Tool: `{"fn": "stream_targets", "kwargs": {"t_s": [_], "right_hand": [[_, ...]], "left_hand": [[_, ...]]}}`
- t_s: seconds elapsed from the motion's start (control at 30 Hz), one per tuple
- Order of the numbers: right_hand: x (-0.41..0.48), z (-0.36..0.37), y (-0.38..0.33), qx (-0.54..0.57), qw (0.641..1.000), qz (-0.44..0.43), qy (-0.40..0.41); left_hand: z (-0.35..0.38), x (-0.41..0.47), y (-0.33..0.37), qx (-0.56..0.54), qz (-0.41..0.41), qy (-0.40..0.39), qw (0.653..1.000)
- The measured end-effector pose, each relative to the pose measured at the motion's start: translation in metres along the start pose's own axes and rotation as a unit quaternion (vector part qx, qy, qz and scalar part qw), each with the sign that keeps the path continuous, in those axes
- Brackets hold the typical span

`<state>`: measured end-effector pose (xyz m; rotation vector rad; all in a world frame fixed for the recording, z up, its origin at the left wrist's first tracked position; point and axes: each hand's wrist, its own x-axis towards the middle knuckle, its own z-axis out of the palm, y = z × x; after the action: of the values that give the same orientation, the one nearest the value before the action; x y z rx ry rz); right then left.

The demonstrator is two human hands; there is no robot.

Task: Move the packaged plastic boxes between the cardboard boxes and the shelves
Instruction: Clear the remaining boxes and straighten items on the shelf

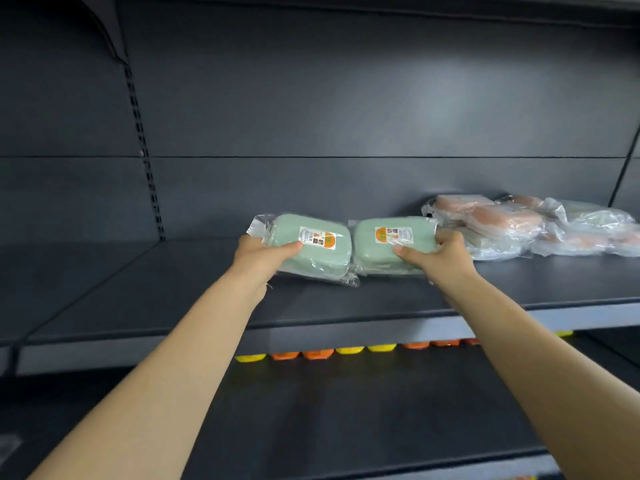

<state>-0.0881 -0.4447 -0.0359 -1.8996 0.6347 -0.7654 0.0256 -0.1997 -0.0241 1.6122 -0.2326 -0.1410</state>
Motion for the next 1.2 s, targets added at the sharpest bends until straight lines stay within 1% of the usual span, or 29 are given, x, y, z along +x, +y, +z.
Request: {"fn": "stream_targets", "kwargs": {"t_s": [0.13, 0.23, 0.33, 0.43, 0.57, 0.73, 0.87, 0.97, 1.03, 1.2], "right_hand": [[-0.060, -0.029, -0.014, 0.061, 0.998, -0.003, -0.019], [-0.098, -0.055, -0.017, 0.071, 0.997, -0.018, -0.001], [-0.131, -0.077, -0.011, 0.065, 0.998, -0.019, -0.013], [-0.162, -0.102, 0.007, 0.030, 0.999, -0.014, -0.022], [-0.200, -0.141, 0.047, 0.028, 0.997, 0.004, -0.065], [-0.249, -0.189, 0.105, -0.018, 0.994, 0.034, -0.099], [-0.281, -0.218, 0.162, -0.058, 0.987, 0.093, -0.115], [-0.298, -0.232, 0.203, -0.071, 0.979, 0.131, -0.136], [-0.308, -0.234, 0.230, -0.081, 0.972, 0.159, -0.156], [-0.321, -0.216, 0.296, -0.112, 0.948, 0.237, -0.182]], "left_hand": [[-0.010, -0.056, -0.001, -0.022, 0.027, 0.023, 0.999], [-0.013, -0.102, 0.002, -0.026, 0.027, 0.047, 0.998], [-0.008, -0.150, -0.004, -0.065, 0.029, 0.034, 0.997], [0.000, -0.200, -0.022, -0.068, 0.022, 0.013, 0.997], [0.019, -0.268, -0.053, -0.091, -0.020, -0.007, 0.996], [0.057, -0.344, -0.100, -0.097, -0.082, 0.023, 0.992], [0.092, -0.395, -0.136, -0.095, -0.128, 0.039, 0.986], [0.104, -0.417, -0.169, -0.090, -0.175, 0.042, 0.980], [0.109, -0.424, -0.191, -0.065, -0.210, 0.034, 0.975], [0.127, -0.419, -0.244, -0.056, -0.269, 0.055, 0.960]]}}
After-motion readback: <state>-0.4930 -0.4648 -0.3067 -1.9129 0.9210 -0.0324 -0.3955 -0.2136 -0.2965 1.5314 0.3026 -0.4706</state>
